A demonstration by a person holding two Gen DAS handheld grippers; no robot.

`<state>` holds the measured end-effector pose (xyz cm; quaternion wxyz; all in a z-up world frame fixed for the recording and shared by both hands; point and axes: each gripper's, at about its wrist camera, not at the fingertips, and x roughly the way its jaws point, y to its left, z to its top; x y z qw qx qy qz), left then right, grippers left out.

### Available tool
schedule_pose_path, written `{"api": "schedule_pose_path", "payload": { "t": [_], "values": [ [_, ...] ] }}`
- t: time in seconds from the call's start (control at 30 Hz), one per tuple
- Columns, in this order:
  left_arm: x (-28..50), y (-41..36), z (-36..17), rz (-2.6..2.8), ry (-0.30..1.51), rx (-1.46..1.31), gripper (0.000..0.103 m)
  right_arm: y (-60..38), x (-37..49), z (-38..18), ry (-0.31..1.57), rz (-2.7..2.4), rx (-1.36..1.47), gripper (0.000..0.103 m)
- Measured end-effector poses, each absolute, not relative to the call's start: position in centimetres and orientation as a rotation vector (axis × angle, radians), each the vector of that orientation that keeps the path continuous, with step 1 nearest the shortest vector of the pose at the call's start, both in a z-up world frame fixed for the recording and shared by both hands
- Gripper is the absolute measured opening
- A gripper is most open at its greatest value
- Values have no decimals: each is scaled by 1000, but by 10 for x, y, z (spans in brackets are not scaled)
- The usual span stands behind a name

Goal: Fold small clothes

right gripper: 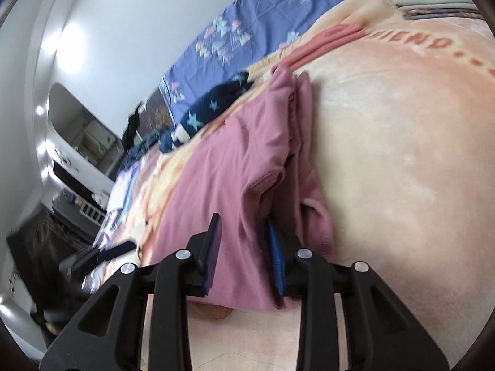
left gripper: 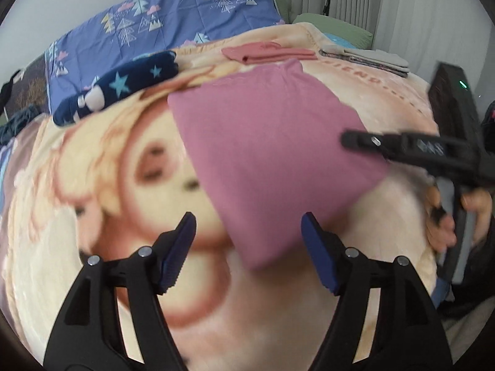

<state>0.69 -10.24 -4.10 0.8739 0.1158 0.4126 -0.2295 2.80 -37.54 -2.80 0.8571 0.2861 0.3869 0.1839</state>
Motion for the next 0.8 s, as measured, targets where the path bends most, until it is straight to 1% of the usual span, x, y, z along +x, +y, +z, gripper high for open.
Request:
{"api": "schedule_pose_path", "payload": {
  "t": [0.07, 0.13, 0.23, 0.37, 0.43, 0.5, 0.53, 0.6, 0.67, 0.73, 0.77, 0.8],
  "values": [
    [-7, -97, -49, -494, 852, 250, 73, -371, 31, -31, 845, 369, 580, 13],
    [-15, -100, -56, -491, 837, 299, 73, -371, 33, -29, 847, 366, 576, 7],
    [-15, -102, -67, -420, 826, 366, 73, -370, 32, -25, 829, 360, 564, 6],
    [-3, -99, -66, -384, 822, 319, 73, -370, 31, -7, 779, 359, 537, 5],
    [1, -98, -65, -361, 809, 314, 71, -375, 28, 5, 740, 352, 535, 5],
    [2, -97, -66, -338, 812, 326, 63, -378, 27, 11, 724, 330, 492, 3],
    [3, -95, -68, -335, 819, 322, 61, -382, 27, 11, 733, 302, 454, 2],
    [4, -89, -71, -344, 839, 295, 53, -389, 33, -2, 782, 265, 431, 2],
    [1, -85, -72, -353, 848, 272, 50, -398, 39, -23, 858, 261, 475, 2],
    [-4, -86, -71, -358, 845, 281, 47, -407, 35, -31, 866, 284, 527, 3],
    [-6, -86, -70, -366, 846, 289, 42, -408, 32, -29, 845, 286, 525, 4],
    [-9, -87, -69, -382, 850, 297, 35, -409, 29, -25, 830, 283, 515, 5]
  ]
}}
